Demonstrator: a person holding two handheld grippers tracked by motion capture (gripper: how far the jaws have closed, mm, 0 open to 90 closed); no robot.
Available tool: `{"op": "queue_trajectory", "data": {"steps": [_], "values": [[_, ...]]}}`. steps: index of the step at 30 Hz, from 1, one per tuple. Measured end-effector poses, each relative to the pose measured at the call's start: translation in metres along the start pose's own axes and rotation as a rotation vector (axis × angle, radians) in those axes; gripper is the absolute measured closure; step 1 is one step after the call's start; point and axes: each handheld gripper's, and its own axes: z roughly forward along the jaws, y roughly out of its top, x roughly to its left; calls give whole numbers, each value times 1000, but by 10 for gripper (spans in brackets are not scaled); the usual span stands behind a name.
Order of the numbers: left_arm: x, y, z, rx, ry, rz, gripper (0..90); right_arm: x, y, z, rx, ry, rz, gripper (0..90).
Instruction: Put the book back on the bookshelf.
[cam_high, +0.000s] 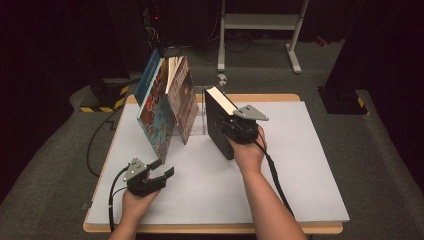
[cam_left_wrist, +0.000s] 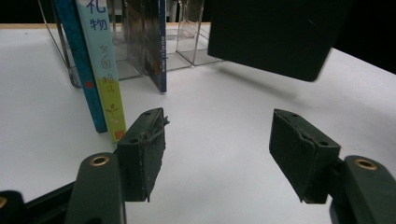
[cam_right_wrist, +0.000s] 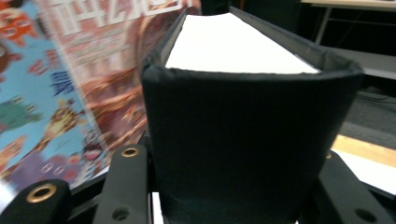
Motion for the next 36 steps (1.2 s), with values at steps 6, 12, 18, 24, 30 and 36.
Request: {"op": "queue_trajectory", "data": {"steps": [6,12,18,24,30,36], "values": [[2,-1,1,-4,-19,-26,362,-3,11,23,-13,-51,6,539],[3,0,0,-20,-42,-53,364,1,20,49,-29,-92,7,538],[3,1,0,-23,-53,-60,366,4,28,74,-35,-133,-16,538],[4,2,1,-21,-61,-68,367,-1,29,97,-38,-159,13,538],[3,2,1,-19,-80,-68,373,-3,23,113,-46,-181,20,537],[3,2,3,-7,-73,-62,372,-2,14,114,-44,-185,28,531]]}}
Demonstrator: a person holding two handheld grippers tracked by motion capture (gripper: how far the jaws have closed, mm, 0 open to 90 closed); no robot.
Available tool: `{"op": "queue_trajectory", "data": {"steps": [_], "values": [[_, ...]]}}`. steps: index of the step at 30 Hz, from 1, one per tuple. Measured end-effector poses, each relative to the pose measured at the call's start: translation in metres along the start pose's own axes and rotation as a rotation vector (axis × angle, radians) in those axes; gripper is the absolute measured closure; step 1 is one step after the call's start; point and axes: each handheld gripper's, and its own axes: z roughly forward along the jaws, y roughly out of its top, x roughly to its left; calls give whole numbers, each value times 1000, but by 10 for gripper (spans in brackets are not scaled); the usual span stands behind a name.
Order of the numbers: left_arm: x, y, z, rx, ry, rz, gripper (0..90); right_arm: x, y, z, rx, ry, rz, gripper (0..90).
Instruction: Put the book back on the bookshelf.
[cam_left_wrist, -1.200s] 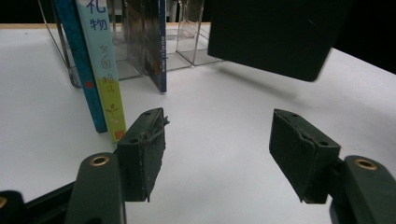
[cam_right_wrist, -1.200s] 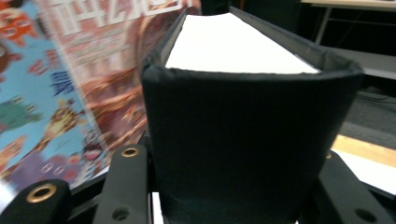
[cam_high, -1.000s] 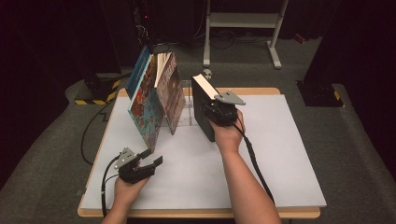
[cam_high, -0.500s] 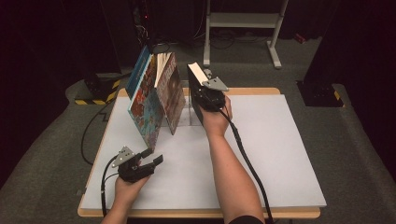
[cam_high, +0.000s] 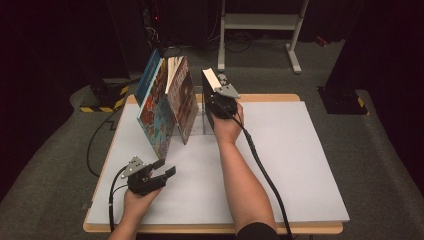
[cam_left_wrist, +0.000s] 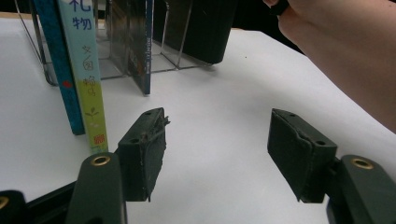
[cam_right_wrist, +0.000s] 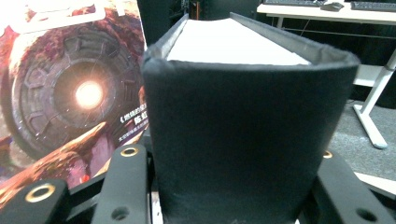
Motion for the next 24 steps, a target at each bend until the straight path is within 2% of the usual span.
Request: {"op": "queue_trajectory", "data": {"steps": [4,6,9,12,17,24], "values": [[-1,0,1,7,0,2,372,1,-6,-6,2,3,3,520],[-2,-1,1,8,4,18,372,2,-8,-9,18,10,-5,511],[-2,-1,1,6,1,9,374,-2,-9,-17,23,53,0,477],[-3,-1,2,17,-2,21,374,-8,-10,-30,44,105,6,442],[-5,-2,5,29,-5,18,372,-19,-15,-45,86,168,27,491],[-5,-2,4,30,2,22,371,-16,-10,-43,100,178,26,492]]}}
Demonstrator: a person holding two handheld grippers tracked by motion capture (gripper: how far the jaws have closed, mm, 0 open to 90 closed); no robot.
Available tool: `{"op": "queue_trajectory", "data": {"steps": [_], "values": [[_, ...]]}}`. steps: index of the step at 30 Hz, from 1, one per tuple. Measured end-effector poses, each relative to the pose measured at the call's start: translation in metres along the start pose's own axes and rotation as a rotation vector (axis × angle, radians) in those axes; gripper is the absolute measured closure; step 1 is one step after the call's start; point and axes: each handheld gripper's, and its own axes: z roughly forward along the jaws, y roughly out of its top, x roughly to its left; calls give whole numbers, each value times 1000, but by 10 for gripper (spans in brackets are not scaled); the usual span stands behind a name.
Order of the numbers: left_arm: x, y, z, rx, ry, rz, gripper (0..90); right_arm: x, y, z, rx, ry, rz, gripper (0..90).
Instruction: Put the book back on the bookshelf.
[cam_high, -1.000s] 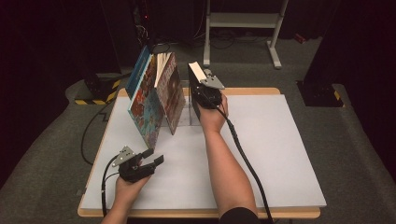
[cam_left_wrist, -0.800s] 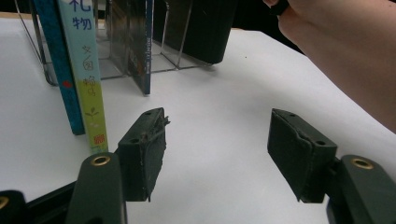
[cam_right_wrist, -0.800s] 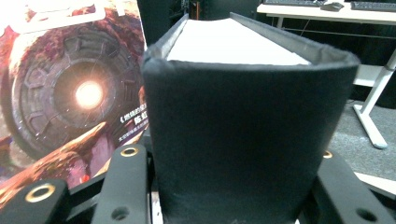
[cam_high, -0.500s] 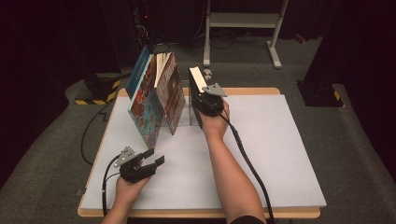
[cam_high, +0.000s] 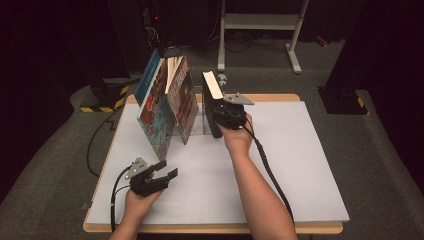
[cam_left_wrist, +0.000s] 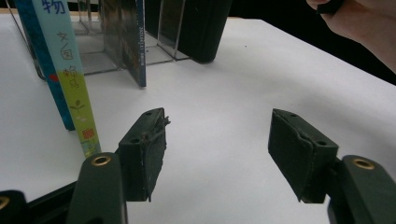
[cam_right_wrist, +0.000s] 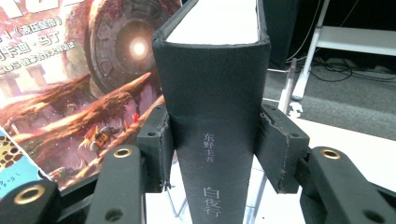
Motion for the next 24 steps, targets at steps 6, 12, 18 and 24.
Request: {"op": "queue_trajectory", "data": {"steps": [6,12,18,24], "values": [[2,0,1,0,-2,-5,370,6,3,10,-2,14,30,465],[3,1,0,-6,4,-16,369,15,7,24,1,21,43,429],[4,1,-1,-9,8,-13,363,20,11,31,3,9,45,405],[4,1,0,-6,11,-7,363,22,9,30,3,2,48,404]]}}
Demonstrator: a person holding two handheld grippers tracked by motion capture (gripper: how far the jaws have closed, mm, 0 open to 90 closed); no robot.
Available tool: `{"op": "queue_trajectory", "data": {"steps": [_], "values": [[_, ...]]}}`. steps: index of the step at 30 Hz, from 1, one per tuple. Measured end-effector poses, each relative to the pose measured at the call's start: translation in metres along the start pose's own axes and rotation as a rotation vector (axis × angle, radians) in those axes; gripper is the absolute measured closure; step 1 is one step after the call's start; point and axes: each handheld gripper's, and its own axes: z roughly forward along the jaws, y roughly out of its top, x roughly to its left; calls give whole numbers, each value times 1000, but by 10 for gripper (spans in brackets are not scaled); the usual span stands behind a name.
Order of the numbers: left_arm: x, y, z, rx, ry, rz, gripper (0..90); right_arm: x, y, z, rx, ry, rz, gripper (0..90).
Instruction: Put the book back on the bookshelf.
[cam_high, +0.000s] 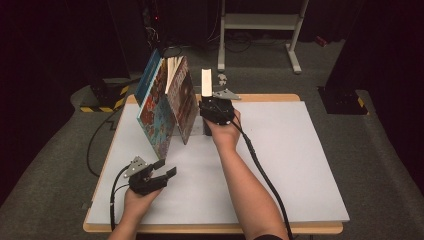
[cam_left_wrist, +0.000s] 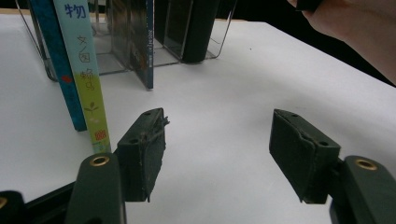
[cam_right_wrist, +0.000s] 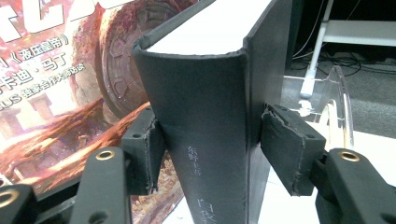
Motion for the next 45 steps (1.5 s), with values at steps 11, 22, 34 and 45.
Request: {"op": "queue_trajectory", "data": {"steps": [11,22,34,45], "values": [[0,-1,0,-3,28,52,328,-8,-8,-20,35,71,-25,252],[-3,-4,3,28,19,68,320,-57,-81,-90,119,28,-84,245],[7,1,-8,57,104,94,293,-132,-157,-203,128,-143,-27,212],[37,-2,-38,59,217,18,242,-147,-173,-224,122,-174,-15,187]]}}
